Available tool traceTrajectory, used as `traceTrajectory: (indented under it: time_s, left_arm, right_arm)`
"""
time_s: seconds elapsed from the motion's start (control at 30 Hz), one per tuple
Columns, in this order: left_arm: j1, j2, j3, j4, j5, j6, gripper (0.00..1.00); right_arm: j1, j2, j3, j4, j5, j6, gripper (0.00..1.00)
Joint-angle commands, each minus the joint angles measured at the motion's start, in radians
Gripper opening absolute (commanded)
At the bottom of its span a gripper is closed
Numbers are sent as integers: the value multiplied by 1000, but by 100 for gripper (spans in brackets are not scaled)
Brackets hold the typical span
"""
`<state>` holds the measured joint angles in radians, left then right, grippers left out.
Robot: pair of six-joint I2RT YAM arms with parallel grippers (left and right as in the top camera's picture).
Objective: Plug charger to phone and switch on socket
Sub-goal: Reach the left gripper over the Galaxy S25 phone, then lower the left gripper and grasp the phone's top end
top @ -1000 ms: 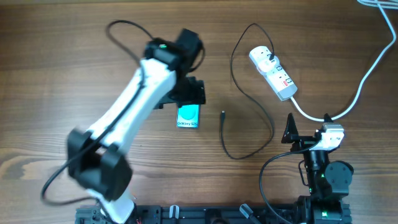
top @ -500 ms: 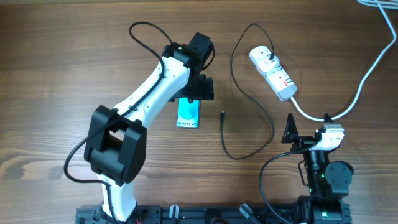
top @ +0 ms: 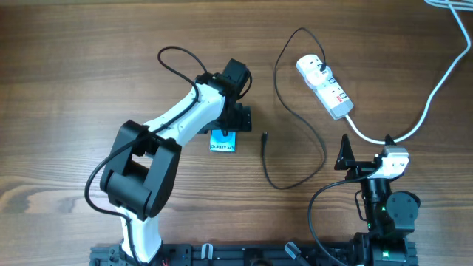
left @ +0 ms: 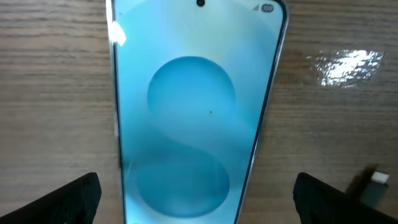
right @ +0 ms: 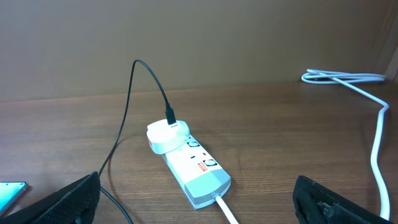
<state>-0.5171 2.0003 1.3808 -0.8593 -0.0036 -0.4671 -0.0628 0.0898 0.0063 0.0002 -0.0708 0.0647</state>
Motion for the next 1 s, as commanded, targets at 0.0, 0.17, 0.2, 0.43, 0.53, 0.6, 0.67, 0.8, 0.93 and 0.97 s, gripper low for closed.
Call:
traceTrajectory:
  time_s: [0.0,0.17,0.2,0.43,0.53,0.6,0.67,0.8,0.93,0.97]
  left_arm:
    - [3,13,-41,47,13,18,100]
    - [2,44,-53,55,8,55,100]
    - [2,53,-55,55,2,65,100]
    - [2,144,-55,36,-1,150,100]
    - [2,146,-55,37,-1,149,100]
    - [2,146,-55,36,-1,149,100]
    - [2,146,-55,37,-1,146,100]
    - [2,146,-55,36,-1,134,100]
    - [2,146,-55,37,-1,89,98]
    - [2,146,-55,37,-1,88,96]
  right_arm:
    - [-4,-2,-1,3,-8,-11,100]
    - [-4,-2,-1,3,-8,-11,100]
    - [-4,-2,-1,3,-8,-11,100]
    - [-4,-2,-1,3,-8,-11,100]
    - [-4,-2,-1,3,-8,-11,100]
    - [-4,-2,-1,3,-8,-11,100]
    - [-4,-2,-1,3,-8,-11,100]
    - [-4,-2,-1,3,-8,-11,100]
    - [-4,-2,-1,3,-8,-11,100]
    - [-4,-2,-1,3,-8,-11,100]
